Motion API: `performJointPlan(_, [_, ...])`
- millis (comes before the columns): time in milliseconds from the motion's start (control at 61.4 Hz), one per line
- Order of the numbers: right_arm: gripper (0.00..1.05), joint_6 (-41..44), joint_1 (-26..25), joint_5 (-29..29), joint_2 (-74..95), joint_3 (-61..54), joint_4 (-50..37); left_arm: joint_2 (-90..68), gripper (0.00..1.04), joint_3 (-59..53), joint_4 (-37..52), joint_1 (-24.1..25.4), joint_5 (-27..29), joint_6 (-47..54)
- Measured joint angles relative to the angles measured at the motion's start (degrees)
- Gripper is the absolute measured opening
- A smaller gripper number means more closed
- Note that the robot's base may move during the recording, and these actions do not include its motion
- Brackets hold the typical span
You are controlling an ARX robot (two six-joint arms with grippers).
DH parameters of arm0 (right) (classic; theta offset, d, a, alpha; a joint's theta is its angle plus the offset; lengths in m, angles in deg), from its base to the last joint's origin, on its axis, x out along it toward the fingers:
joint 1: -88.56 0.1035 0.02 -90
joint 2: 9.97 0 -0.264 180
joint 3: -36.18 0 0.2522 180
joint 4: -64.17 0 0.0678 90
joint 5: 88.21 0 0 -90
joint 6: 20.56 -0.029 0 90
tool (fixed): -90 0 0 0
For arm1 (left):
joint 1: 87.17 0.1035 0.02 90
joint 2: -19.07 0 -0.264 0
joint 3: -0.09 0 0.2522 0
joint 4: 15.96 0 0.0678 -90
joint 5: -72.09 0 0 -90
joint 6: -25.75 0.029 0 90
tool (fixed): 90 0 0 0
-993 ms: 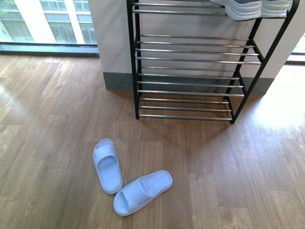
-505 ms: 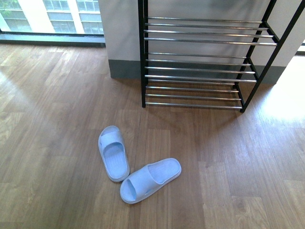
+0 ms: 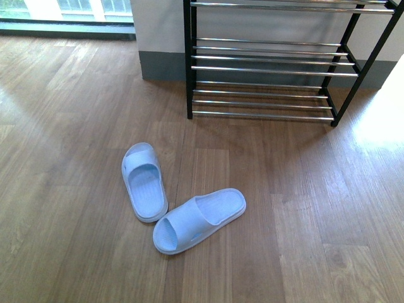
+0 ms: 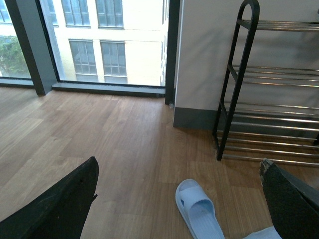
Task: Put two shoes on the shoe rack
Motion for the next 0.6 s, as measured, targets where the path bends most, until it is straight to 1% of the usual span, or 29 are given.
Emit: performJointPlan(602, [0.95,0.0,0.0,0.0,0.0,0.0,0.0,0.0,0.95,0.0,0.0,0.0,0.0,-0.02])
